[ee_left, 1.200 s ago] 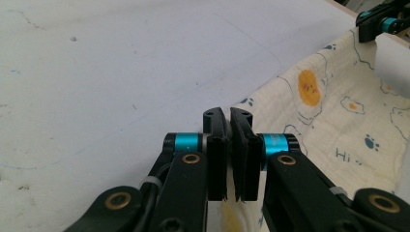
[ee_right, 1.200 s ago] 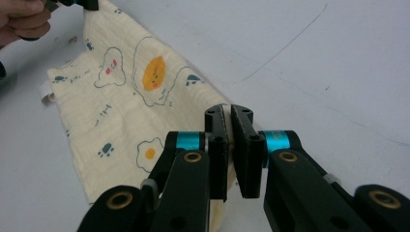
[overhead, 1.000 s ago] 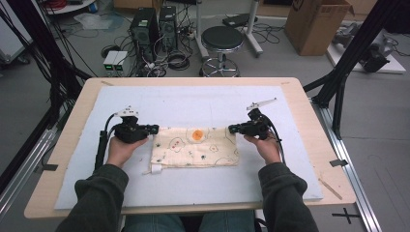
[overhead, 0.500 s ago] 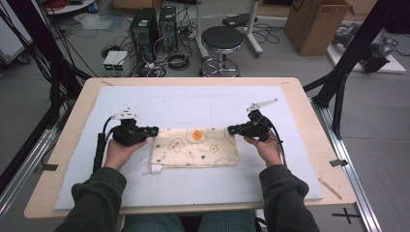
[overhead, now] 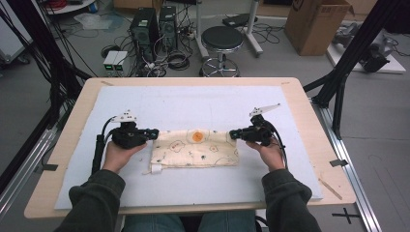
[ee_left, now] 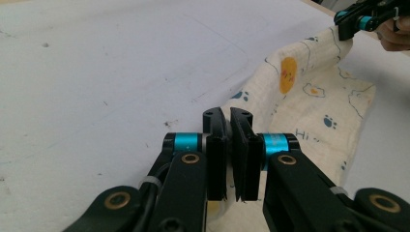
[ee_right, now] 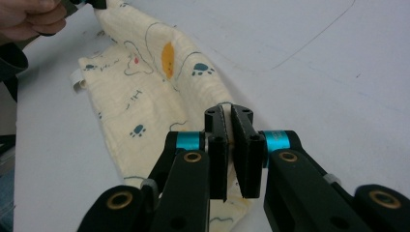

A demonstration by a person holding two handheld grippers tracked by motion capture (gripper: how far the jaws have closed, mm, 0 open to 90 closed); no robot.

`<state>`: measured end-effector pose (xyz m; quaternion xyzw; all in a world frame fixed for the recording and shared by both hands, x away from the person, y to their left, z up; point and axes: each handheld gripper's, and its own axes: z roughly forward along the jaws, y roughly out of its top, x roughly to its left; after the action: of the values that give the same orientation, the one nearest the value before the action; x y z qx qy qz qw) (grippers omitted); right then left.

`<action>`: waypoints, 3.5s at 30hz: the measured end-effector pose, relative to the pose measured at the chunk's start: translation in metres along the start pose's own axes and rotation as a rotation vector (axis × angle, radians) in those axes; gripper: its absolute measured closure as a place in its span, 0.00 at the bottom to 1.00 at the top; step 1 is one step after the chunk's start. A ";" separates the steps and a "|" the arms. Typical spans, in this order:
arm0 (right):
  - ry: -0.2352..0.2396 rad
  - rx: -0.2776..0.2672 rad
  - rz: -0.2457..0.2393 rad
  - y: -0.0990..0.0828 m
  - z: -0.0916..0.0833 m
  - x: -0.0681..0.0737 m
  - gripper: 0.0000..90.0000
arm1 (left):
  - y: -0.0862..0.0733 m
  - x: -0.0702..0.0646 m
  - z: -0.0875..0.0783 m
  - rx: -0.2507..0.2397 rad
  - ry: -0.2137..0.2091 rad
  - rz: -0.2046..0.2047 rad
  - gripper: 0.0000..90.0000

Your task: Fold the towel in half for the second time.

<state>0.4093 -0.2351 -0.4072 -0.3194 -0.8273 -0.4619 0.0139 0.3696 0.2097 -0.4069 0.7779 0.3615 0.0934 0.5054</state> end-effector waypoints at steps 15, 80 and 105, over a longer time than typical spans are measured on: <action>0.020 -0.006 -0.017 -0.010 -0.004 0.008 0.95 | -0.014 -0.005 -0.005 -0.008 -0.015 -0.002 0.94; 0.051 -0.015 -0.058 -0.036 -0.017 0.046 0.64 | -0.033 -0.039 -0.027 0.035 -0.077 0.071 0.58; 0.058 0.231 -0.198 -0.007 0.067 0.075 0.93 | -0.018 -0.066 0.046 0.274 -0.093 0.213 0.94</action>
<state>0.3644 -0.1475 -0.4265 -0.2190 -0.9017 -0.3717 0.0290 0.3373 0.1377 -0.4297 0.8769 0.2624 0.0603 0.3982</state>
